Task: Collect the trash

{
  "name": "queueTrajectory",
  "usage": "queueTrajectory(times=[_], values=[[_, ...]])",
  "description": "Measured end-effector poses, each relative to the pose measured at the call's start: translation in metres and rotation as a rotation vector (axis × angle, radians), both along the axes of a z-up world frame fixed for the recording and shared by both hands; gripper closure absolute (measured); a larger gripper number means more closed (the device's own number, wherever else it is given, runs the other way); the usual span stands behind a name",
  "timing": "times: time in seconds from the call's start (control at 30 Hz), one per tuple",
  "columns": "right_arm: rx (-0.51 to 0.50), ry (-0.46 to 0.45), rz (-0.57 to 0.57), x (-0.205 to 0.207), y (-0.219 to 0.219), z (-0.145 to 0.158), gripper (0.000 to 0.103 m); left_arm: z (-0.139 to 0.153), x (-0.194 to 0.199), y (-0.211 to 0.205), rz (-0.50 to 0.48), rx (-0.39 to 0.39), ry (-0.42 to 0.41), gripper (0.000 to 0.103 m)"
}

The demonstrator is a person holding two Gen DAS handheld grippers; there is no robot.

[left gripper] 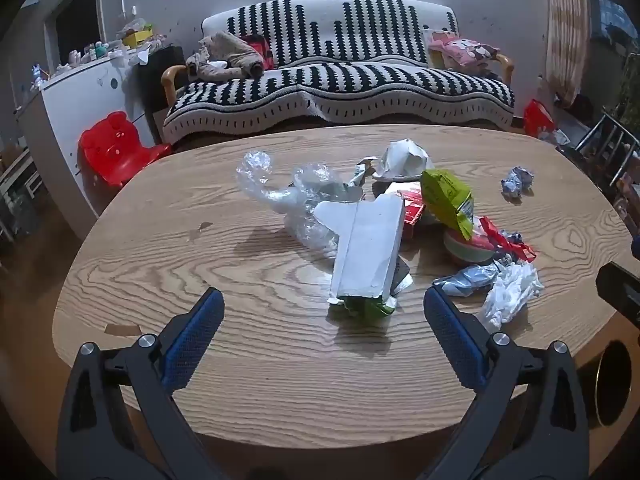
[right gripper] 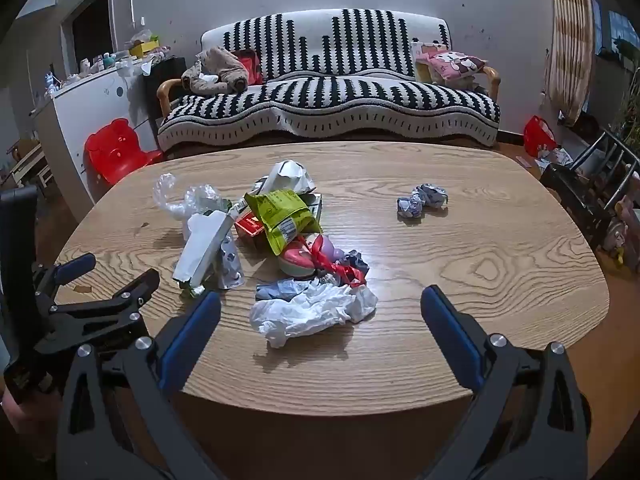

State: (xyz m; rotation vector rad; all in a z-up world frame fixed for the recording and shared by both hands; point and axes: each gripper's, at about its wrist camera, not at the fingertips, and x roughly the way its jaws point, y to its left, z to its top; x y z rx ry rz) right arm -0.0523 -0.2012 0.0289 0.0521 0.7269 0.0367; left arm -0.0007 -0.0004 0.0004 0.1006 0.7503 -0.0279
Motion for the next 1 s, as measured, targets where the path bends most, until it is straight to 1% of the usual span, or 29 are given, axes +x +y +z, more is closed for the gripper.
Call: queueTrajectory(times=[0.13, 1.0], values=[[-0.006, -0.014, -0.004, -0.0005, -0.0009, -0.0001, 0.006, 0.0, -0.0003, -0.0001, -0.001, 0.003, -0.003, 0.006], [0.007, -0.007, -0.002, 0.0011, -0.0013, -0.0011, 0.006, -0.0003, -0.0022, -0.0022, -0.003, -0.004, 0.005, 0.006]])
